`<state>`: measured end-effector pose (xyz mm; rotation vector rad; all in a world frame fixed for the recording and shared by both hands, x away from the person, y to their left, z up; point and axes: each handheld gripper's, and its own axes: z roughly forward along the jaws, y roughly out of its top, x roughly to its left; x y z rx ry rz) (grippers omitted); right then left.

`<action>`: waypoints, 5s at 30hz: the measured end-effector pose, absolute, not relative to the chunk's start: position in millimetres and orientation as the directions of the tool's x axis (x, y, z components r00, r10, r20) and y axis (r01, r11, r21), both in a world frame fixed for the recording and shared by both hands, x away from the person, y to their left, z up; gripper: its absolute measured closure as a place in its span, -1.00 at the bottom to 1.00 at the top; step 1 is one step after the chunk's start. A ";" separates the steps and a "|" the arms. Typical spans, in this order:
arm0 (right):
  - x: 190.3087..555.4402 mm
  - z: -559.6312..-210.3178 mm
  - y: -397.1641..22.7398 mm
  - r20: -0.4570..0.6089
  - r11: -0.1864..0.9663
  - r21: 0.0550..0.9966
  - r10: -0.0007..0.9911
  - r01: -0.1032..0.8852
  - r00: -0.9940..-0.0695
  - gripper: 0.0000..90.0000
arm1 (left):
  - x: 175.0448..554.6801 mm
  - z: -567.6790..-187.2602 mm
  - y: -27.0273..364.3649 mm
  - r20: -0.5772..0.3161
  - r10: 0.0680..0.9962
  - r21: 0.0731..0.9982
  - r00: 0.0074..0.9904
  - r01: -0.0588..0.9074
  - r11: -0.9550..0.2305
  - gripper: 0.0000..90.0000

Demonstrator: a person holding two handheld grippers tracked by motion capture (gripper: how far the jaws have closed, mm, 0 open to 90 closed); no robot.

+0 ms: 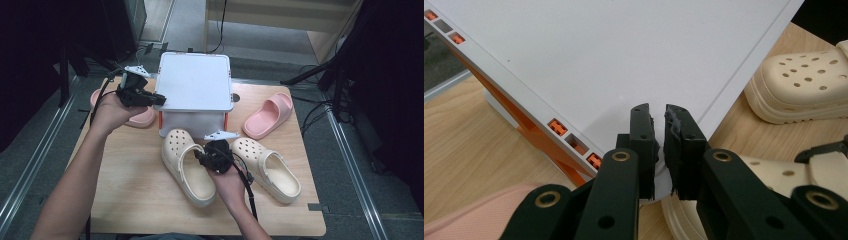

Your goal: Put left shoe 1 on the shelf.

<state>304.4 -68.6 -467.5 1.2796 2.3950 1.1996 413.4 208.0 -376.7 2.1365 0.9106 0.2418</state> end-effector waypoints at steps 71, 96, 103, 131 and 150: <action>253.1 -500.6 -76.9 0.209 0.389 0.737 0.647 0.553 -0.733 1.00 | 413.3 -377.6 205.8 -0.109 0.679 0.734 0.726 0.520 -0.437 0.83; 270.0 -507.0 -56.7 0.174 0.416 0.728 0.656 0.545 -0.734 1.00 | 412.5 -377.7 204.9 -0.108 0.685 0.734 0.721 0.522 -0.434 0.85; 279.9 -500.7 -46.7 0.170 0.408 0.740 0.655 0.535 -0.736 1.00 | 412.4 -377.7 204.7 -0.109 0.684 0.733 0.722 0.523 -0.434 0.86; 343.1 -499.4 -1.4 0.161 0.408 0.728 0.679 0.551 -0.716 1.00 | 412.3 -377.9 204.7 -0.113 0.678 0.734 0.727 0.520 -0.436 0.86; 369.2 -497.8 19.5 0.117 0.415 0.750 0.682 0.514 -0.722 0.95 | 412.2 -377.5 204.9 -0.109 0.683 0.734 0.722 0.522 -0.434 0.79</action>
